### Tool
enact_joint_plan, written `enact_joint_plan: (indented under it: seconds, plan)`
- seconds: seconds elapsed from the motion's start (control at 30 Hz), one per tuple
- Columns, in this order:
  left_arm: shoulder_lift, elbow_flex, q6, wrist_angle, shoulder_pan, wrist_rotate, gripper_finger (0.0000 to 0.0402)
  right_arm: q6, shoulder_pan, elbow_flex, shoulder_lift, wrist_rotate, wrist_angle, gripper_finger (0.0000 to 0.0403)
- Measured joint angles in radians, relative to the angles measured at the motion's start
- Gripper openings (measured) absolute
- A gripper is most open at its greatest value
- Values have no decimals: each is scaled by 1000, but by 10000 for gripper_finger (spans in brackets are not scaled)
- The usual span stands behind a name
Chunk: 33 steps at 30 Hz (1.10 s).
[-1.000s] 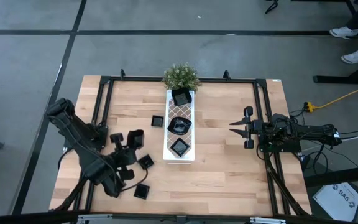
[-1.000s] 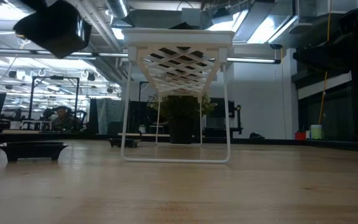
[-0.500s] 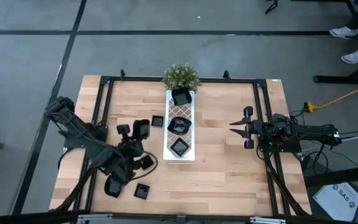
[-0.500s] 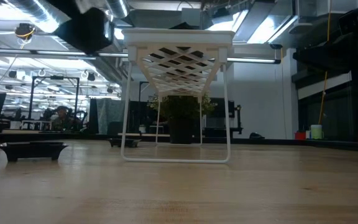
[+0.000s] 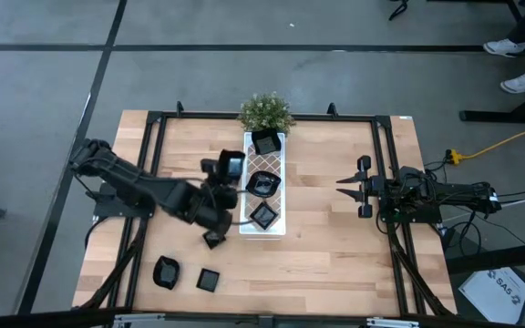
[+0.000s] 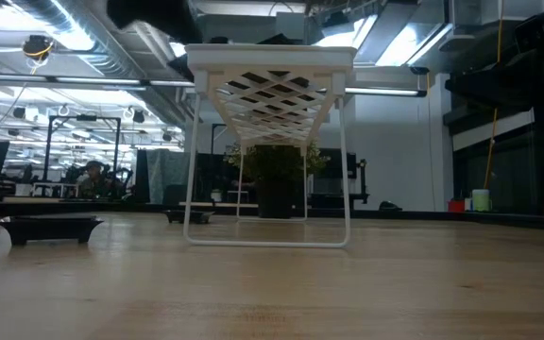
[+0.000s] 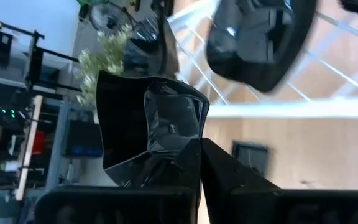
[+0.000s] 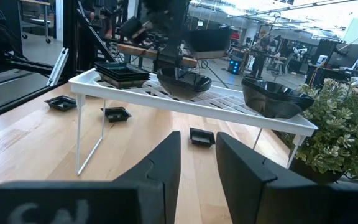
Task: Pick & Place Mini shaped plates
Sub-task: Stack the distorted square plate on top of the distorted square plate on the shelf
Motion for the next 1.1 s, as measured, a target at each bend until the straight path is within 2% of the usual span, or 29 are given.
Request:
enact_joint_plan:
  seconds: [0.37, 0.6, 0.8, 1.0, 1.1]
  plan:
    - [0, 0, 279, 298, 158, -54, 1, 0, 0, 0, 0, 0, 0, 102]
    - [7, 0, 425, 559, 227, 6, 2, 0, 0, 0, 0, 0, 0, 102]
    - [20, 1, 415, 670, 286, 68, 2, 0, 0, 0, 0, 0, 0, 102]
    - [41, 0, 315, 666, 344, 188, 2, 0, 0, 0, 0, 0, 0, 102]
    - [51, 1, 291, 670, 355, 194, 2, 0, 0, 0, 0, 0, 0, 102]
